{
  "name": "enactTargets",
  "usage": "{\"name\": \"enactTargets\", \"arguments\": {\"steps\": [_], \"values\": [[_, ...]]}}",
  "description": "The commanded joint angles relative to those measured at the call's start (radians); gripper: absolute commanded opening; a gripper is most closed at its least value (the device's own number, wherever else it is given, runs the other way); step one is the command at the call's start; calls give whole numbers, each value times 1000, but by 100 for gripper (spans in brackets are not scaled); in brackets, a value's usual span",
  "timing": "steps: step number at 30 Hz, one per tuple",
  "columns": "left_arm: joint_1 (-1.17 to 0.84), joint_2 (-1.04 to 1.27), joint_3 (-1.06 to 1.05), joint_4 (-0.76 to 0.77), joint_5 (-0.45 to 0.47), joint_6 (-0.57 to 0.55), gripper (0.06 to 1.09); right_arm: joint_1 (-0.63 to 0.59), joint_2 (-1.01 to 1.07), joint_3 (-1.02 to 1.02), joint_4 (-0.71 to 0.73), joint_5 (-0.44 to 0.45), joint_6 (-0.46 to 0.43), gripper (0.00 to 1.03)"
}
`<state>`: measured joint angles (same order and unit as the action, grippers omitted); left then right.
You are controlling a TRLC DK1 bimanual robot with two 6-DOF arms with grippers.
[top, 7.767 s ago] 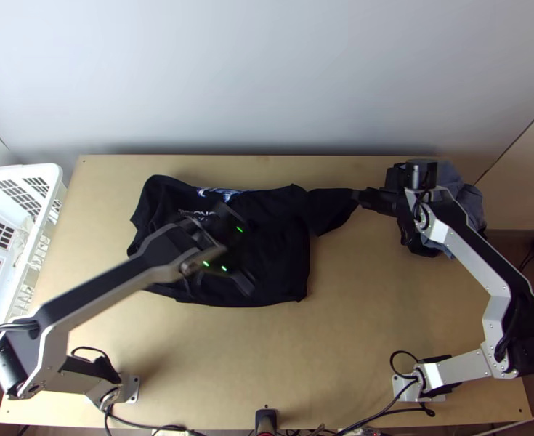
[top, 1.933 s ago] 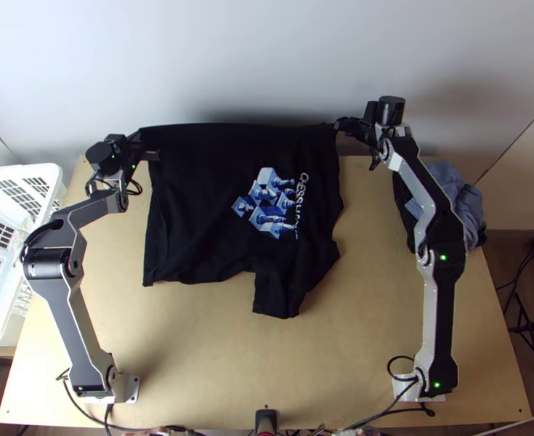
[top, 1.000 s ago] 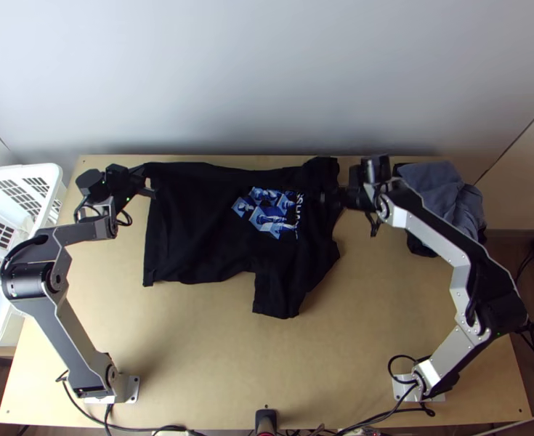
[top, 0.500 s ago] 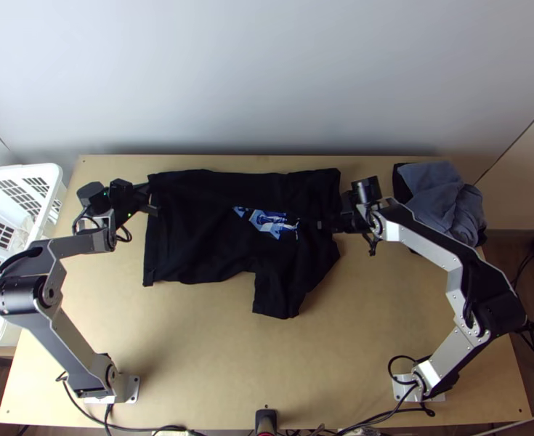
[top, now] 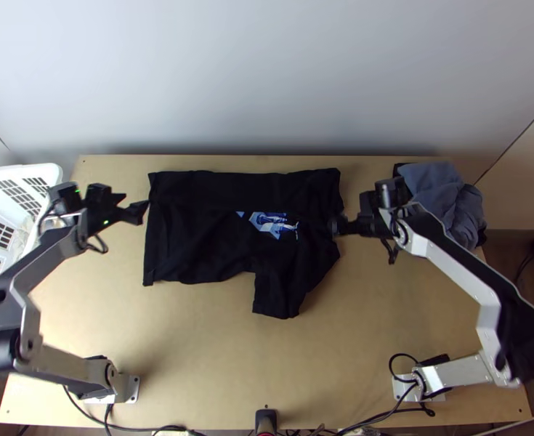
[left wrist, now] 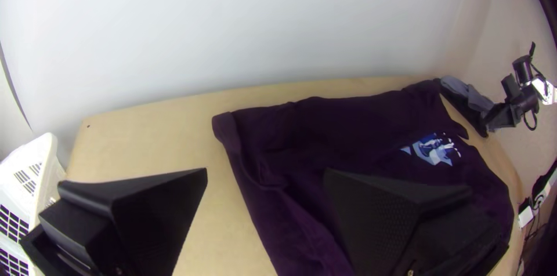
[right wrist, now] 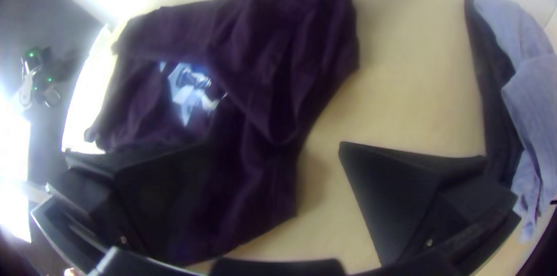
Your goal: Fold the t-shirt
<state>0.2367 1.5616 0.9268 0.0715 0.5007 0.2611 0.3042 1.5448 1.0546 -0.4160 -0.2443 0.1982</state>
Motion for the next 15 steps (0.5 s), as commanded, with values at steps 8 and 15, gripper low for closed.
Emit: {"name": "enactTargets", "arguments": {"steps": [8, 15], "values": [[93, -379, -180, -371, 93, 233, 103, 240, -264, -119, -267, -162, -14, 99], [-17, -538, -313, -444, 94, 268, 103, 349, -278, -128, -340, -208, -19, 99]]}}
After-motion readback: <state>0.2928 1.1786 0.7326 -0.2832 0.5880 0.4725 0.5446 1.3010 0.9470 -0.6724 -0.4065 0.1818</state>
